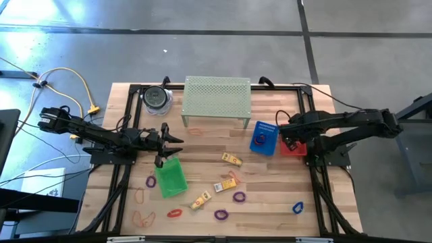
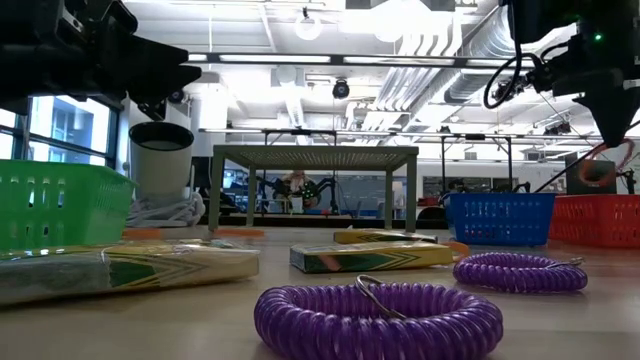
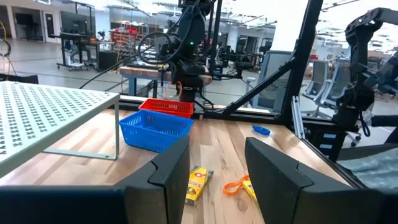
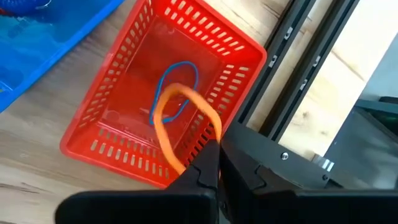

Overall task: Pick & Place Office Desk Supplies
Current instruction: Put the orange rubber band into the red bin

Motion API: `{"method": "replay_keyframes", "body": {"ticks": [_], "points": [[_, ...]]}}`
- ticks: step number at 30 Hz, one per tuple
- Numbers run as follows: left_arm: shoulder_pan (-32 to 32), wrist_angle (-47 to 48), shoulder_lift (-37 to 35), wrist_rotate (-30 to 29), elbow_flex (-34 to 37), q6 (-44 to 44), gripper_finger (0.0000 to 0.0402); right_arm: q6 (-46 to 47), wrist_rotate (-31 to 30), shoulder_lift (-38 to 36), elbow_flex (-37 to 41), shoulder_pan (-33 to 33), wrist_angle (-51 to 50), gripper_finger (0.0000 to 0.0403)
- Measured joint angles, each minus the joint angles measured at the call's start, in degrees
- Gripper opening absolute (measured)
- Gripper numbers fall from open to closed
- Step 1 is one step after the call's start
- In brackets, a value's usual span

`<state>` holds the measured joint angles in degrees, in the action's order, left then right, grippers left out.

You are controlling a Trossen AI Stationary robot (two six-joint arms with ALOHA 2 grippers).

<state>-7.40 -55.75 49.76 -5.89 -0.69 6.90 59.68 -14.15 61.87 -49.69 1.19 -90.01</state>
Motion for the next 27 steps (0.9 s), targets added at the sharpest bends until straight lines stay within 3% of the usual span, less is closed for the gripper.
{"method": "replay_keyframes", "body": {"ticks": [11,27], "points": [[0.0,0.0,0.0,0.0,0.0,0.0,0.0151,-0.7,5.5,3.0,5.2,0.3,2.3,0.0002],[0.0,0.0,0.0,0.0,0.0,-1.0,0.0151,-12.0,3.1,13.9,4.5,8.4,9.9,0.0002]]}}
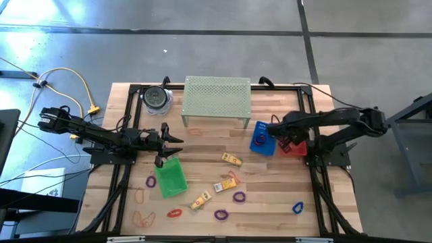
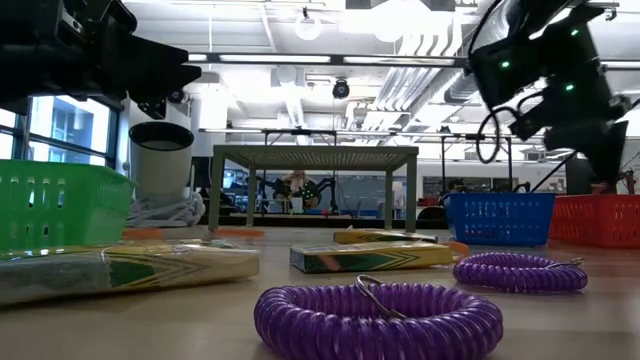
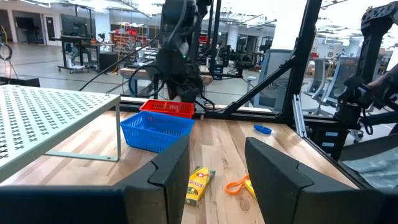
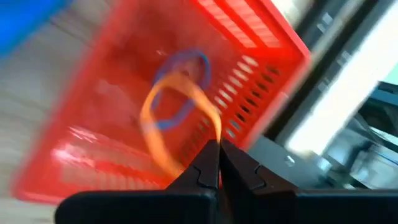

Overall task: Pick & Place Office Desk Supplies
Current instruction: Put the orange rubber band into the red bin, then put the crayon box into the green bin

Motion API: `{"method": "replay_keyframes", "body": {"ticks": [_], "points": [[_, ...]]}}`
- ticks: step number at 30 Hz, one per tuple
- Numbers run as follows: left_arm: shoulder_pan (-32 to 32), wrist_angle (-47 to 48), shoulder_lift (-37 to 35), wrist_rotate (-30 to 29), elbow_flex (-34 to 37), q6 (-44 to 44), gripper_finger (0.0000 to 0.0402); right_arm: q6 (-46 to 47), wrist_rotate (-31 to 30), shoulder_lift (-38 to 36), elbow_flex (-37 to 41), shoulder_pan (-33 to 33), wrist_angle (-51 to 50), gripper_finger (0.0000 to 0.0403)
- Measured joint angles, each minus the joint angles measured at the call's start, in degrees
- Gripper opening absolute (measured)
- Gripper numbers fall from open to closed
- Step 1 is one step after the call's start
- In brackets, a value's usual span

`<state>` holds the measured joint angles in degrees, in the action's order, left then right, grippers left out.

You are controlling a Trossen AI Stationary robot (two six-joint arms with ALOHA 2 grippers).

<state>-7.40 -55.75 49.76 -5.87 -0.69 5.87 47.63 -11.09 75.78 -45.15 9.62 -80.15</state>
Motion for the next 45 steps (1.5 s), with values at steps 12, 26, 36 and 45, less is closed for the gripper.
{"method": "replay_keyframes", "body": {"ticks": [12,26,36,45], "points": [[0.0,0.0,0.0,-0.2,0.0,0.2,0.0151,-2.9,2.3,1.3,0.0,2.1,3.6,0.0039],[0.0,0.0,0.0,-0.2,0.0,0.1,0.0151,-2.2,1.9,1.3,-3.3,2.1,-0.1,0.0132],[0.0,0.0,0.0,-0.2,0.0,0.0,0.0151,-2.4,2.9,1.3,-15.9,2.0,-6.8,0.0082],[0.0,0.0,0.0,-0.2,0.0,0.0,0.0151,-2.9,6.6,1.2,-22.5,-1.8,-3.9,0.0058]]}}
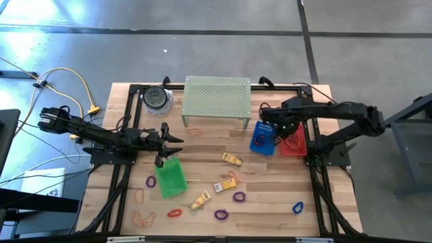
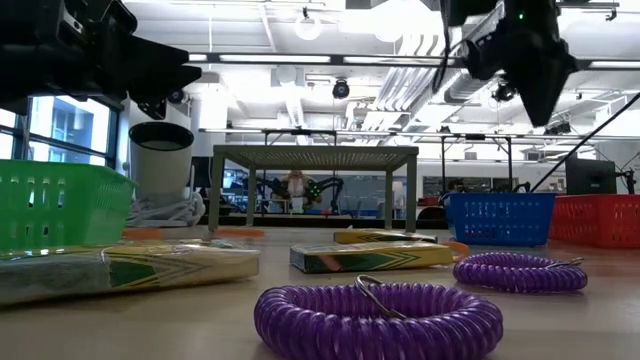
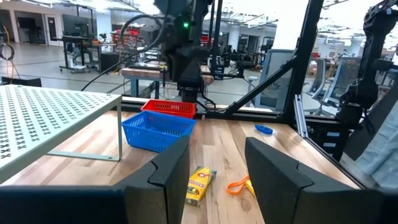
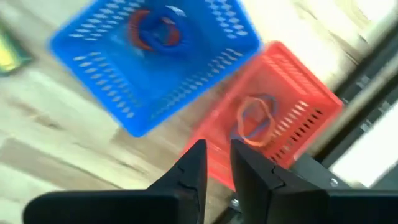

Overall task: Pick & Place Office Desk Supplies
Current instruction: Put the crayon box into the green bin

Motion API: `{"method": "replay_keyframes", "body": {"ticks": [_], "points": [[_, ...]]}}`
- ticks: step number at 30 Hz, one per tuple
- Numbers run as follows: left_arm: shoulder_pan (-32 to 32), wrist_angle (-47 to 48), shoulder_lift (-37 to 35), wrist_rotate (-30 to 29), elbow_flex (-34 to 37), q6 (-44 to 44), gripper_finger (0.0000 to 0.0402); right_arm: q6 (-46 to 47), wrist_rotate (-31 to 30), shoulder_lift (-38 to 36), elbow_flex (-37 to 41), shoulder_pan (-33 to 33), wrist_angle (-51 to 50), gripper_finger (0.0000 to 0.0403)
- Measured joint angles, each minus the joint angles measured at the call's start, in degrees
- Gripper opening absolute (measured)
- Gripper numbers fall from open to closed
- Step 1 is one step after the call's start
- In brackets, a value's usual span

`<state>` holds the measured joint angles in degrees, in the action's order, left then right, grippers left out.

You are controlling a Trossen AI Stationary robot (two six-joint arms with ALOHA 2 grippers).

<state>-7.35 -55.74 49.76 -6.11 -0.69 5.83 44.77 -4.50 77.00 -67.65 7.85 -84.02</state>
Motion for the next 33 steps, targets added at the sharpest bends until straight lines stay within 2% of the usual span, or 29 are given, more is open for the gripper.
{"method": "replay_keyframes", "body": {"ticks": [4,8,12,17,19,25,33], "points": [[-0.7,1.0,0.0,-0.1,-0.9,-2.2,0.0151,1.1,-0.1,-0.8,-0.1,-5.5,4.8,0.0051],[-2.5,7.5,0.1,-2.4,-5.2,-5.4,0.0151,5.0,-2.4,-1.1,-0.1,-12.9,10.2,0.0048],[-5.1,21.1,0.1,-7.9,-11.6,-7.7,0.0151,8.8,-8.8,-1.2,-0.1,-21.2,14.7,0.0044],[-9.6,40.0,0.4,-15.2,-21.6,-6.6,0.0151,11.3,-18.8,-1.2,-0.1,-30.3,21.0,0.0038],[-11.8,44.4,1.8,-18.2,-25.0,-6.5,0.0151,11.1,-22.7,-1.2,-0.1,-33.4,23.5,0.0035],[-15.8,46.1,10.6,-25.1,-31.4,-10.2,0.0176,10.5,-32.4,-1.2,-0.1,-40.3,26.0,0.0031],[-14.2,43.3,22.8,-25.7,-35.8,-9.7,0.0214,11.6,-37.4,-0.6,0.0,-45.2,27.4,0.003]]}}
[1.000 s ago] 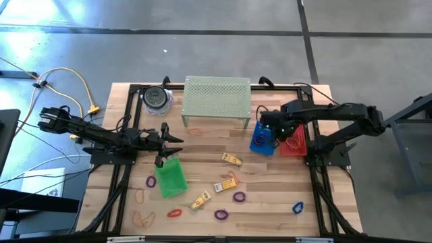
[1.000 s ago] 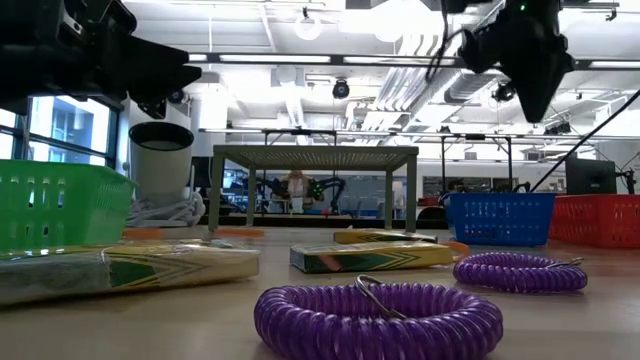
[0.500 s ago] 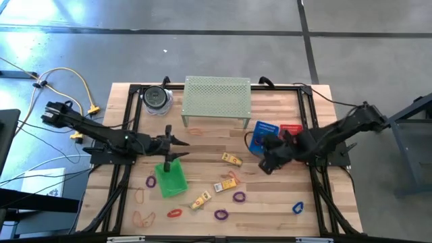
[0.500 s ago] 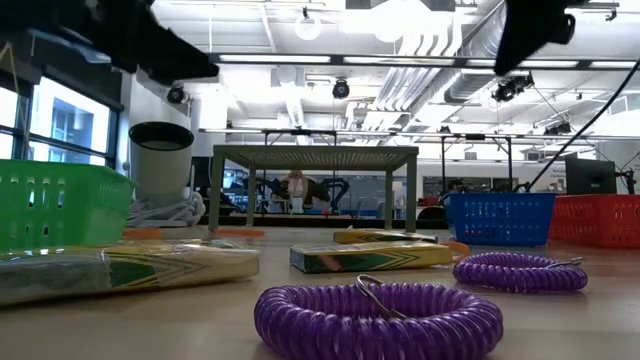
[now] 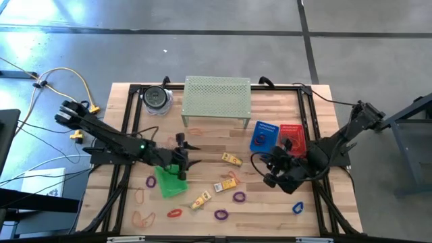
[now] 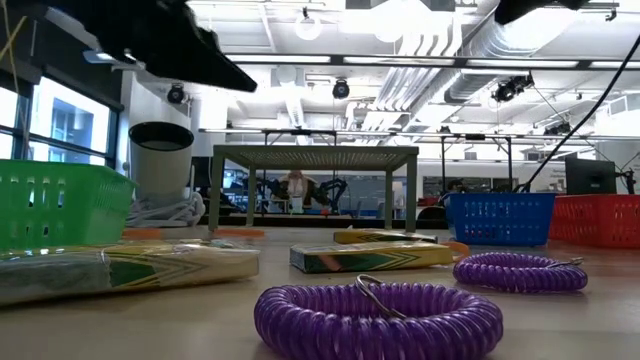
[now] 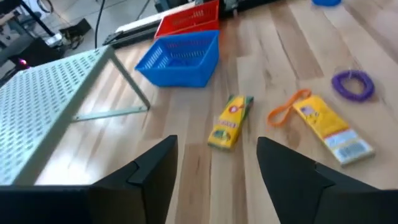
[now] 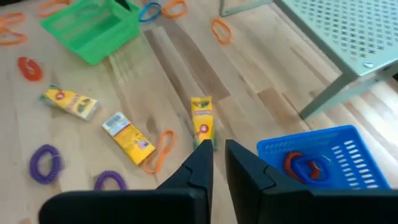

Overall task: Pick & Place Office Desk Supplies
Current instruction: Put the crayon box into the green bin

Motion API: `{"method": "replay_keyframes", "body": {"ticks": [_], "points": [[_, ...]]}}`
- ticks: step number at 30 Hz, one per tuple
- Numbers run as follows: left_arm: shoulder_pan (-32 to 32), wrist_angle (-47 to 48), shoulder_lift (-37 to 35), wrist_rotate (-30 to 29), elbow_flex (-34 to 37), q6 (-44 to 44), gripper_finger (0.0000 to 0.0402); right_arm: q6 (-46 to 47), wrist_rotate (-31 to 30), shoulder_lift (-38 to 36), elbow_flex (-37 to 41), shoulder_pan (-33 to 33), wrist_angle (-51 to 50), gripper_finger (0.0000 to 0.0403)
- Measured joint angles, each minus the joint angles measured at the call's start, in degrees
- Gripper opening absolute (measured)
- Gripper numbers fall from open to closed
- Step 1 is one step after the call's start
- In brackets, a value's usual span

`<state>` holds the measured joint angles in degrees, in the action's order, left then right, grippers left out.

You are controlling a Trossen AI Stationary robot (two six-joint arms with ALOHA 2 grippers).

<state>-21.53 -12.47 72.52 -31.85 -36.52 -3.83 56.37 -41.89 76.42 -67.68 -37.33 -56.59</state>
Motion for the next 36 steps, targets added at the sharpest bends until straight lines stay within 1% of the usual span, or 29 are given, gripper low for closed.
{"method": "replay_keyframes", "body": {"ticks": [3,6,10,15,17,19,20,23,24,25,28,31,36], "points": [[1.8,-0.1,2.3,0.6,-1.5,8.2,0.022,0.2,-0.1,0.8,0.0,-0.9,1.0,0.0029],[4.8,-0.3,3.1,3.0,-2.0,14.9,0.022,0.1,-0.1,1.7,0.0,-1.6,1.4,0.0029],[7.1,-0.7,2.9,4.2,-2.0,15.8,0.022,-0.6,0.3,3.5,0.0,-1.7,1.8,0.0029],[7.2,0.7,3.0,4.3,-2.0,18.6,0.022,-1.1,-0.3,4.8,0.0,-1.7,1.8,0.0029],[7.2,0.7,3.1,4.8,-2.0,18.2,0.022,-1.1,-1.2,4.8,0.0,-1.7,1.8,0.0029],[7.6,-0.6,3.1,9.7,-2.0,16.8,0.022,-1.1,-2.2,4.8,0.0,-1.7,1.8,0.0029],[8.5,-0.9,3.1,13.9,-2.1,15.7,0.022,-1.1,-2.5,4.8,0.0,-1.7,1.8,0.0029],[12.8,-1.2,3.1,29.3,-3.1,14.4,0.022,-1.3,-2.8,4.8,0.0,-1.7,1.6,0.0029],[14.4,-1.6,3.4,33.2,-3.5,14.4,0.022,-1.3,-2.8,4.8,0.0,-1.7,1.5,0.0029],[16.0,-1.9,3.8,35.6,-3.9,14.3,0.022,-1.3,-2.8,4.8,0.0,-1.7,1.5,0.0029],[19.6,-2.0,5.8,37.2,-4.2,12.8,0.022,-1.3,-3.0,4.8,0.0,-1.7,1.5,0.0029],[21.7,-7.0,9.0,38.7,-4.3,12.4,0.022,-1.3,-3.1,4.8,0.0,-1.7,1.6,0.0029],[22.2,-17.1,15.3,41.4,-4.4,11.7,0.022,-1.2,-3.2,4.8,0.0,-1.7,1.8,0.0029]]}}
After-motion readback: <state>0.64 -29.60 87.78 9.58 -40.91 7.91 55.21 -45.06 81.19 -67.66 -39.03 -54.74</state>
